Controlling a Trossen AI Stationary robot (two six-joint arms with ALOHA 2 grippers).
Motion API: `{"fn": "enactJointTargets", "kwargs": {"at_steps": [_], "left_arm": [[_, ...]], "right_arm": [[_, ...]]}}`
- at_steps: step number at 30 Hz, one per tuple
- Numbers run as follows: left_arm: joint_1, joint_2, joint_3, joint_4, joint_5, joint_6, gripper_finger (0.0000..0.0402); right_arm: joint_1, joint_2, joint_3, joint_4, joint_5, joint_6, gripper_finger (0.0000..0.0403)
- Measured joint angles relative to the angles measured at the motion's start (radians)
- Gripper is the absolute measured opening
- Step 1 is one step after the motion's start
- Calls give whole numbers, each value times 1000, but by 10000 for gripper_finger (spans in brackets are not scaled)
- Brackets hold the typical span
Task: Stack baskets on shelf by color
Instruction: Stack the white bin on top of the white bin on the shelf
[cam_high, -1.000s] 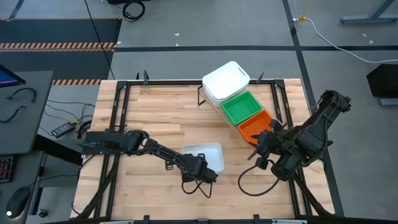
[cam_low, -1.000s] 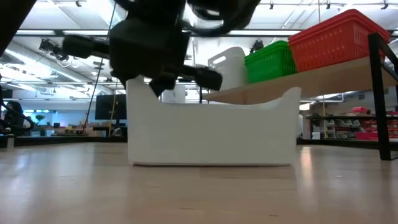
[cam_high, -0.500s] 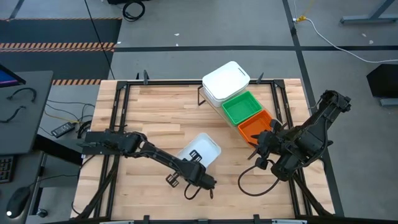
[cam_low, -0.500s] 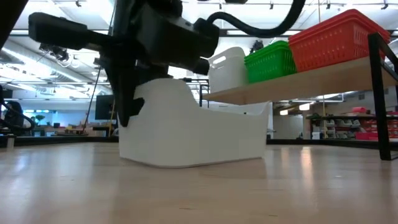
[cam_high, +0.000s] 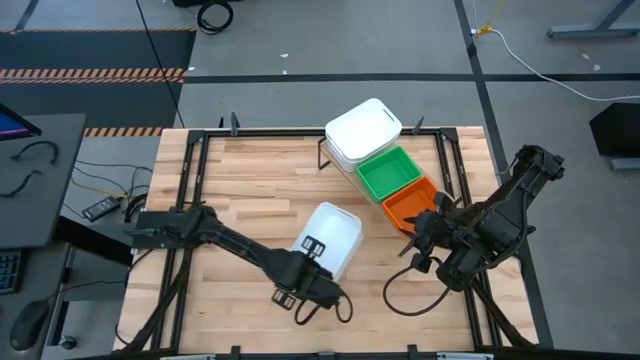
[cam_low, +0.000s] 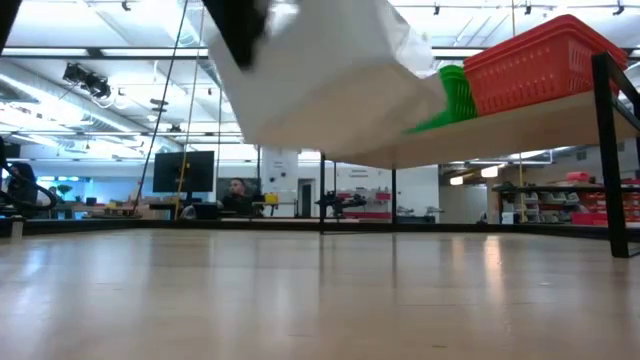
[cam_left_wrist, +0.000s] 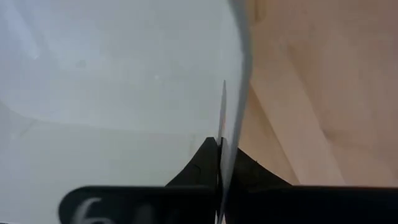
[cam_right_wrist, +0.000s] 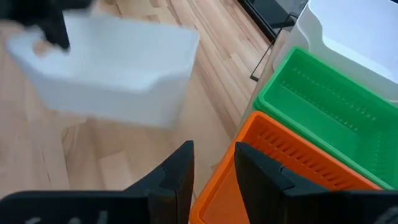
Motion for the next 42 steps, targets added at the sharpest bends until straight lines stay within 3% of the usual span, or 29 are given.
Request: {"fn": "enactJointTargets", "kwargs": {"at_steps": [3,6,11,18,23,30,33,42], "left_arm": [[-16,-34,38,-89,0,-27,1],[-23,-88,40,-73,-2,-38,1],[-2,-187,54,-79,-164,8,1],[97,-253,54,-69,-350,321,1],[189,-254,130,-2,-453,595,1],[364,-261,209,208,-441,895,1],[435,-256,207,251,-375,1029,1],[631,-235,205,331,-211,1222,1]], "right_arm": [[5,0,0,0,0,0,120],[5,0,0,0,0,0,120],[5,0,0,21,-1,0,120],[-7,0,0,63,7,-24,120],[-22,0,0,94,8,-66,120],[-27,0,0,105,9,-100,120],[-29,0,0,104,9,-114,120],[-33,0,0,102,10,-131,120]]}}
